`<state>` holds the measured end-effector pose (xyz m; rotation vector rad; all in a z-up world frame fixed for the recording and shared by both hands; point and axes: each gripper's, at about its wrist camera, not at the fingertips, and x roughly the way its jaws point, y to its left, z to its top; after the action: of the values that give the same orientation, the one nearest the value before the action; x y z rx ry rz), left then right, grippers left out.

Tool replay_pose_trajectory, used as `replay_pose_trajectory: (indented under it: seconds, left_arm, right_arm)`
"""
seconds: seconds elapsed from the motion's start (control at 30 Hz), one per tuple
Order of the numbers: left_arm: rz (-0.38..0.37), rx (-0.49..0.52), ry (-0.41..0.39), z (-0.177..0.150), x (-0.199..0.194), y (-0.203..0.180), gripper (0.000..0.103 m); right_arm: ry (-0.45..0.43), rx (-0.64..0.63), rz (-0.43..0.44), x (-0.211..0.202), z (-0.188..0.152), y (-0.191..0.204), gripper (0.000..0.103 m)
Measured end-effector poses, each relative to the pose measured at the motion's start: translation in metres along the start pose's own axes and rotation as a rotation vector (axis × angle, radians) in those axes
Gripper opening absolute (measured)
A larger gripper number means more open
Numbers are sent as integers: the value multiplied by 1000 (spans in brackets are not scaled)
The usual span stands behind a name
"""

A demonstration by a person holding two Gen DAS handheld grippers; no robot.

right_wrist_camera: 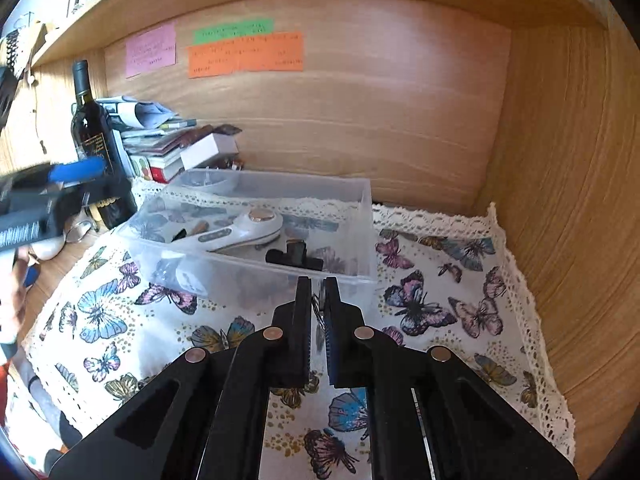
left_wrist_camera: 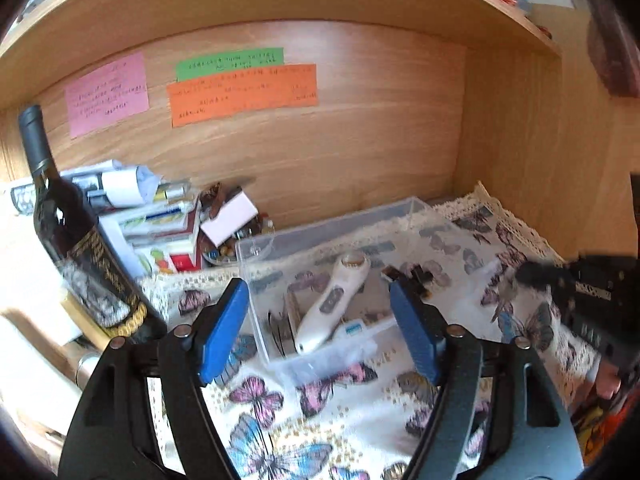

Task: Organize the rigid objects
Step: 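Release the white device into the box with the left tool while the right tool drops the keys in, then grasp the round black cap with the left tool while the right tool grasps the small black plug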

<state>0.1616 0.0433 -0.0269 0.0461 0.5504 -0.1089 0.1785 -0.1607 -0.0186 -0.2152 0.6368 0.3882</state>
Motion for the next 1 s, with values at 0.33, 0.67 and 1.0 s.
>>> replay_pose_trajectory:
  seconds: [0.33,0.67,1.0]
  left_arm:
    - [-33,-24,87,-52,-4,-5,85]
    - [-71,-71,175,-90,-2,-13,88]
    - [-105,-60,224,-102,4,-32,88]
  right_arm:
    - [-121,-50,-30,-10,47,10,5]
    - [-29,-96,-28,58,59,25,5]
    - [157,-71,-6,88,33,7,8]
